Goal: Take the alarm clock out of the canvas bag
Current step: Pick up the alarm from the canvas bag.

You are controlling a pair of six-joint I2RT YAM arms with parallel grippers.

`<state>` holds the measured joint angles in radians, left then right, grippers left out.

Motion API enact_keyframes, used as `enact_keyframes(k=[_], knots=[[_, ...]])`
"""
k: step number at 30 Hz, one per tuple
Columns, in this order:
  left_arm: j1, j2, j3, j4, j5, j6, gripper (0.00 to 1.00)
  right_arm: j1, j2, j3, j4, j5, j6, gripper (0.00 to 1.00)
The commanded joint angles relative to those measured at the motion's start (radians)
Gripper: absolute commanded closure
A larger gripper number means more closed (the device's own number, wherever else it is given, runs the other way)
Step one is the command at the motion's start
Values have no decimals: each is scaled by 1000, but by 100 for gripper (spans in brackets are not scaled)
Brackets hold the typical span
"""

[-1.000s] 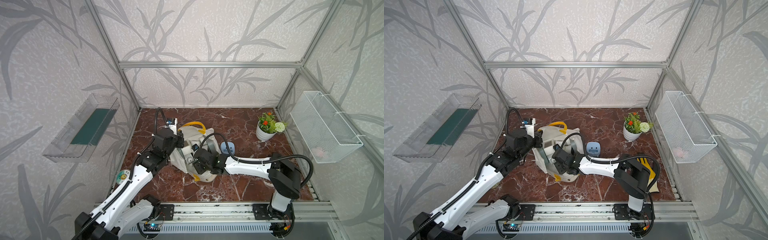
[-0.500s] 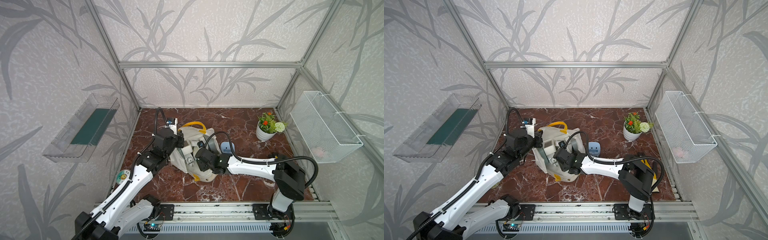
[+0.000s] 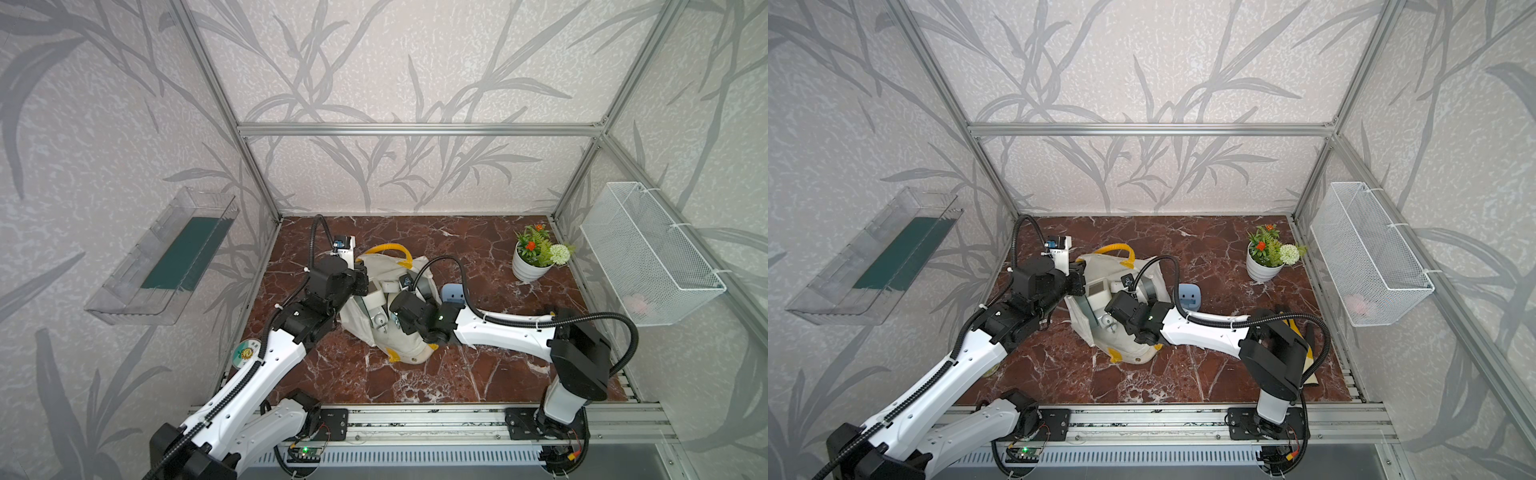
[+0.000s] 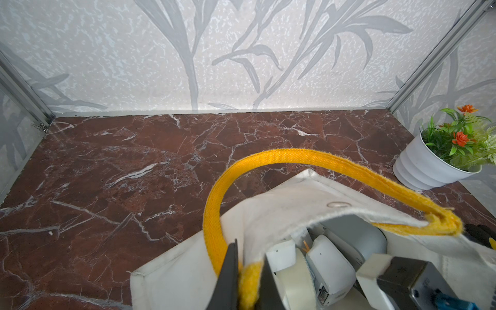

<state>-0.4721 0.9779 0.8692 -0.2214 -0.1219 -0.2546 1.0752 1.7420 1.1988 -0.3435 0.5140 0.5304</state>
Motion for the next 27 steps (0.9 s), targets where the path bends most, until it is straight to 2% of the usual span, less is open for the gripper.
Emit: enact_keyframes(k=[1, 13, 17, 20, 27], knots=[[-5, 3, 42, 8, 2, -8, 100, -7, -17, 11, -15, 58, -16, 32], [-5, -3, 40, 4, 1, -6, 100, -40, 115, 107, -49, 52, -29, 32], [-4, -3, 43, 4, 4, -3, 100, -46, 166, 154, -89, 84, -13, 34], [-4, -4, 44, 2, 5, 2, 100, -77, 182, 166, -94, 92, 2, 36], [-3, -4, 42, -2, 6, 8, 100, -81, 198, 180, -81, 114, 2, 44]])
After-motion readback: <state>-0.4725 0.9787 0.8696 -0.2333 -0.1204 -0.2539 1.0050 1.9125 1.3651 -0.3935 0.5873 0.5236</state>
